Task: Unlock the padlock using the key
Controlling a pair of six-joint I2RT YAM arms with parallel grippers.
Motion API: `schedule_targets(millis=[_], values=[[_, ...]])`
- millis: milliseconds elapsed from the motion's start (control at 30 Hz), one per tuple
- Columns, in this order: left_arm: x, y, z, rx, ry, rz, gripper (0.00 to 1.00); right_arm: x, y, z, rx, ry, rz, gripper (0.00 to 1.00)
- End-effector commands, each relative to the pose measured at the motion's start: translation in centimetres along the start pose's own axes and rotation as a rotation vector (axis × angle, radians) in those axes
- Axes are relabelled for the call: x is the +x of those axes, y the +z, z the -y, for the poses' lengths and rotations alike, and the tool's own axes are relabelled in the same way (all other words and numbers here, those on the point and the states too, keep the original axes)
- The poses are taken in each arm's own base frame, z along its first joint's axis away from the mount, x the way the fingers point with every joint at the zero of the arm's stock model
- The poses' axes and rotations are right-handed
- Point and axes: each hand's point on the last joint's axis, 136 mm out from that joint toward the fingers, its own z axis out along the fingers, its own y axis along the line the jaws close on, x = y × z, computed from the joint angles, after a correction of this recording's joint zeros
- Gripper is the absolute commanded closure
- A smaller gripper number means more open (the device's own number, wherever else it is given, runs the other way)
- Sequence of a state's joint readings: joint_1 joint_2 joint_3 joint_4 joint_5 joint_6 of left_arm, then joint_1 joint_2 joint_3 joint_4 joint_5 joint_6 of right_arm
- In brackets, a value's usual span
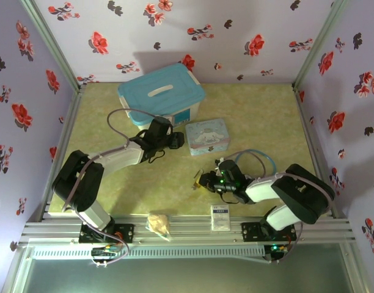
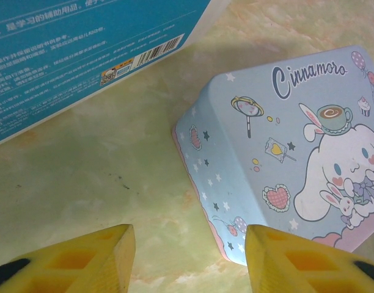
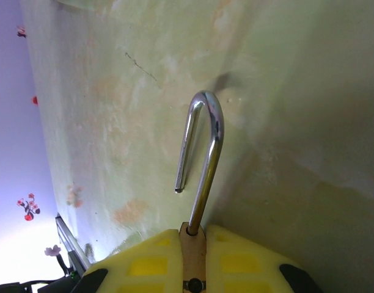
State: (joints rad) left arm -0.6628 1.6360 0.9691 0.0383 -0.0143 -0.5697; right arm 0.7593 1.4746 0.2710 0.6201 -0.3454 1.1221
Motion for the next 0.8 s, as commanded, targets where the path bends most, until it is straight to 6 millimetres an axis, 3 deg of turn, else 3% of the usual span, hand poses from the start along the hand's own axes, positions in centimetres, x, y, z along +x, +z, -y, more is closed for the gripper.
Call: schedule_targets(millis=[0, 100, 333, 467, 533, 600, 633, 667, 767], values=[[-0.1, -0.7, 0.5, 0.023, -0.008, 0.006, 0.49, 0.6, -0.7, 2.0, 0.130, -0.027, -0.040, 0.90], [-0.2, -1.1, 0.4, 0.021, -0.001, 0.011, 0.47, 0.1, -1.6, 2.5, 0.205, -0.064, -0.031, 0.72], [-0.7, -2.3, 0.4, 0.012, 0.020, 0.028, 0.45, -2.2, -2.6, 2.2, 0.290, -0.119, 0.001, 0.70], [-1.1, -3.9, -0.5, -0.033, 0.052, 0.041, 0.37, -4.1, -4.0, 1.1, 0.333, -0.193, 0.069, 0.61], [-1.3, -5.1, -1.5, -0.068, 0.085, 0.061, 0.29, -5.6, -5.9, 0.3, 0.399, -0.274, 0.130, 0.52], [-1.8, -6.6, -3.1, -0.137, 0.119, 0.099, 0.14, -7.9, -8.4, -0.5, 0.483, -0.359, 0.221, 0.36], [-2.1, -7.5, -4.1, -0.178, 0.131, 0.119, 0.04, -9.3, -9.7, -1.0, 0.519, -0.391, 0.273, 0.15], [-2.5, -8.3, -5.3, -0.224, 0.136, 0.144, 0.00, -10.7, -10.9, -1.1, 0.547, -0.399, 0.321, 0.01], [-3.5, -10.3, -8.3, -0.319, 0.160, 0.200, 0.00, -14.5, -13.9, -1.0, 0.607, -0.363, 0.422, 0.01]])
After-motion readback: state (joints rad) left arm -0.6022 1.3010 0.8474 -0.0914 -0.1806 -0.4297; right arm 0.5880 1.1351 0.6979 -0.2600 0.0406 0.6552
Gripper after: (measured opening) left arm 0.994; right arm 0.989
